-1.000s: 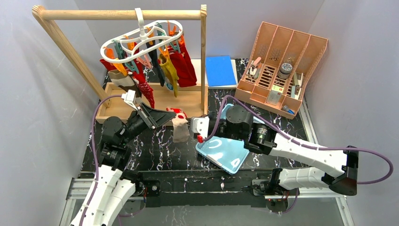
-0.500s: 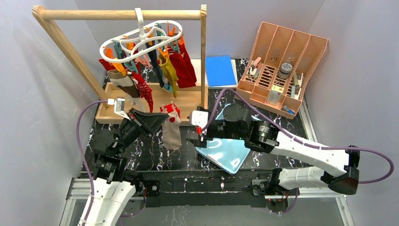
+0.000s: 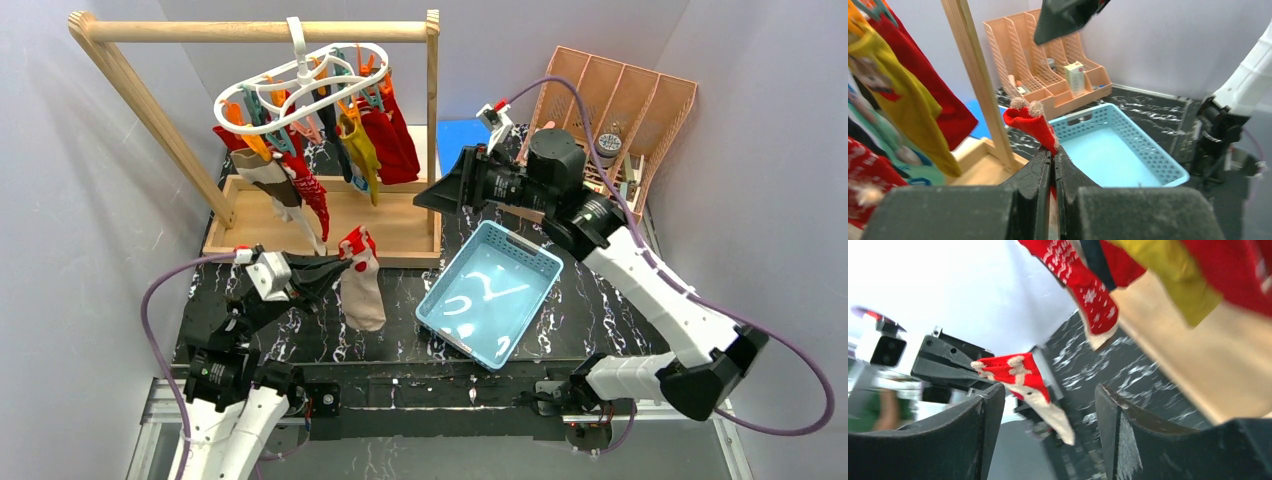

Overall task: Clip the socks to the hanger
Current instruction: Pick up the sock from the bin.

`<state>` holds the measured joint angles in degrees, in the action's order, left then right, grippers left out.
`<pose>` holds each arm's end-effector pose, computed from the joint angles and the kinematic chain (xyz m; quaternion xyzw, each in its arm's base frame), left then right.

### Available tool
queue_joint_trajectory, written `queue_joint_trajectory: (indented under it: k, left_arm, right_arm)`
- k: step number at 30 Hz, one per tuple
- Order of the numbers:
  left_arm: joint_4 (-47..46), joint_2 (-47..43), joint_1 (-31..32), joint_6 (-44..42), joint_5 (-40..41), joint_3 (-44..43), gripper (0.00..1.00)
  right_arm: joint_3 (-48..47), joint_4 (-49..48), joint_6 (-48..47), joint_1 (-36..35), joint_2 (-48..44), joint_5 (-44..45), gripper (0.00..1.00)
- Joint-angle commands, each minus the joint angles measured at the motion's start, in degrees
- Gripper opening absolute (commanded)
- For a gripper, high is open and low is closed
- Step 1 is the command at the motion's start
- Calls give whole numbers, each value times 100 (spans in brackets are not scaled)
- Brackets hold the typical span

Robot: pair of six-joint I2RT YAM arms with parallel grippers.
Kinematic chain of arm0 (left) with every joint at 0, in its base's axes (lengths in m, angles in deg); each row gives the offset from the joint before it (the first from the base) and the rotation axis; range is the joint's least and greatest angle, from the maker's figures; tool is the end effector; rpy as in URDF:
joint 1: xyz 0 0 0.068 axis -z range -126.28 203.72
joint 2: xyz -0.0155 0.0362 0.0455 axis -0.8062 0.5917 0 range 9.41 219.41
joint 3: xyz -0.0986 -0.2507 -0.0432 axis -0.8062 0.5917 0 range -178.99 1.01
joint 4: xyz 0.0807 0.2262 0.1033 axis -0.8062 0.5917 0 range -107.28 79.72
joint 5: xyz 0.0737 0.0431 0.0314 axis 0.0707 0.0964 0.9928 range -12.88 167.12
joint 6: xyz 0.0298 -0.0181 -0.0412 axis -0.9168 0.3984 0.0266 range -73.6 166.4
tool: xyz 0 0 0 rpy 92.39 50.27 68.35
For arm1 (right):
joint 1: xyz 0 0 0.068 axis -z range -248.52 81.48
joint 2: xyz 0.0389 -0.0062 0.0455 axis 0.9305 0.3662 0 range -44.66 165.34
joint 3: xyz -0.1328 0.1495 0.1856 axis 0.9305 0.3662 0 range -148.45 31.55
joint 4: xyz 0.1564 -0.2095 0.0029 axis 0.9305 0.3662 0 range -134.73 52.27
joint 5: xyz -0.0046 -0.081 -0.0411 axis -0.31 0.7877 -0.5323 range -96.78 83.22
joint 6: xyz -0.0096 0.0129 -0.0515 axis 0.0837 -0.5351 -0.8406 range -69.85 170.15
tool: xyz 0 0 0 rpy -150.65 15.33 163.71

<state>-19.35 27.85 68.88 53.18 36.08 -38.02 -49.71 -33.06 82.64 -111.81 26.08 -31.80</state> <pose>0.0623 -0.0412 0.3781 0.3289 0.4966 -0.3391 0.7282 0.1856 0.1955 0.4643 -0.2166 0.6798 0.5418 0.4443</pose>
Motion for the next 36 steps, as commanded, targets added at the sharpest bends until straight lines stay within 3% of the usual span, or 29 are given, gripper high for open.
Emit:
queue_joint_trajectory:
  k: [1, 10, 21, 28, 32, 36]
  left_arm:
    - [530, -80, 61, -1644, 114, -349, 0]
    - [1230, -300, 160, -3152, 649, -223, 0]
    - [1374, -269, 364, -3675, 879, -271, 0]
    - [1393, -278, 400, -3676, 860, -320, 0]
    - [1415, -301, 413, -3637, 882, -341, 0]
    - [1440, -323, 409, -3570, 911, -334, 0]
  right_arm:
    - [276, -601, 2609, 145, 342, -1401, 72]
    - [-366, -388, 2773, -488, 1002, -795, 71]
    - [-1018, -336, 2920, -1089, 1947, -566, 62]
    - [-965, -490, 3107, -1173, 2126, -427, 56]
    - [-910, -595, 3133, -1180, 2085, -306, 41]
    - [-895, -576, 3073, -1184, 2045, -289, 14]
